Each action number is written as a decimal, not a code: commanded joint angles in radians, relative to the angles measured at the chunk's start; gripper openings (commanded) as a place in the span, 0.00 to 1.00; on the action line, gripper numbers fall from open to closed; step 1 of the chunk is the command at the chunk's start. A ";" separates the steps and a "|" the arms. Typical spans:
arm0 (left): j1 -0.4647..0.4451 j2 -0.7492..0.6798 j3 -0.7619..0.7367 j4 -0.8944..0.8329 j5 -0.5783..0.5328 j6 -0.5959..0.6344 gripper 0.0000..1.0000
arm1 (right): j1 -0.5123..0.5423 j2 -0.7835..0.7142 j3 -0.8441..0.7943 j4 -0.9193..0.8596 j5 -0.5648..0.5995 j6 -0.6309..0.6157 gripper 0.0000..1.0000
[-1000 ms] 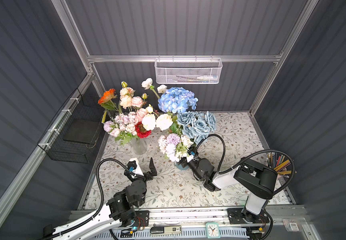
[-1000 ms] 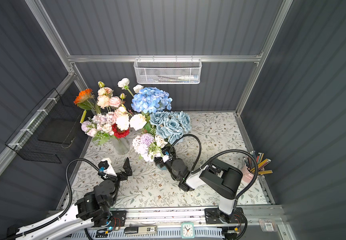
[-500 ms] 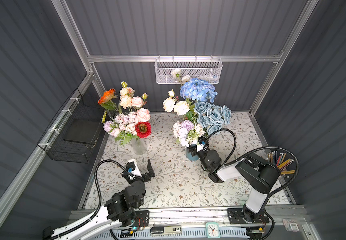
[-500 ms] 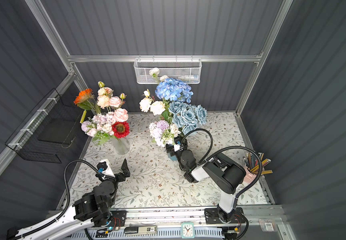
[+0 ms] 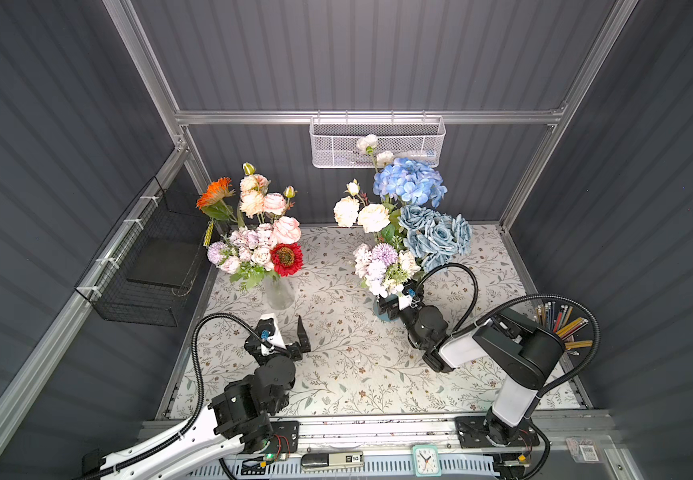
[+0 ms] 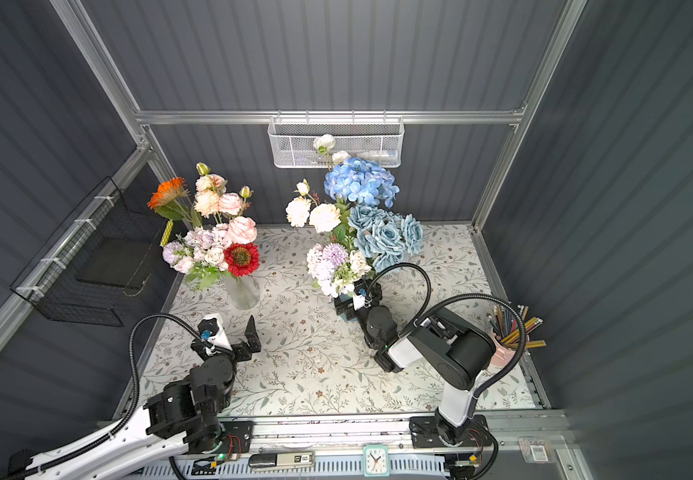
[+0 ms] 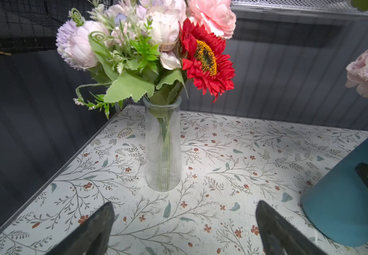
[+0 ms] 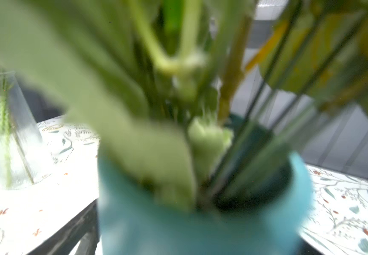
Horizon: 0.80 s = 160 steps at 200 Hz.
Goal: Arrange the flowers into the vase
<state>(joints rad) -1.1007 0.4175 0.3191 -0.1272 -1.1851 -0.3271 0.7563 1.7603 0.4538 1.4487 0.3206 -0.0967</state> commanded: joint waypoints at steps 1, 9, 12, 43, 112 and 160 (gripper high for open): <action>0.001 0.012 0.013 0.078 0.003 0.054 1.00 | 0.006 -0.051 -0.052 0.030 0.001 0.015 0.99; 0.007 0.008 0.005 0.097 0.012 0.063 1.00 | 0.008 -0.070 -0.077 0.030 0.001 0.026 0.99; 0.012 0.007 0.003 0.103 0.016 0.066 1.00 | 0.008 -0.080 -0.086 0.029 0.001 0.031 0.99; 0.103 -0.008 0.004 0.104 0.100 0.081 1.00 | 0.008 -0.205 -0.191 0.027 0.038 0.086 0.99; 0.481 0.357 0.097 0.259 0.580 0.072 1.00 | -0.046 -0.773 -0.129 -0.823 0.161 0.188 0.99; 0.733 0.578 0.085 0.413 0.883 -0.004 1.00 | -0.250 -0.993 -0.115 -1.115 0.230 0.202 0.99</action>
<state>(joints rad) -0.4400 0.9405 0.3920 0.1806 -0.5079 -0.2920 0.6090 0.8257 0.3164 0.6029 0.4835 0.0818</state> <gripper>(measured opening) 0.998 0.989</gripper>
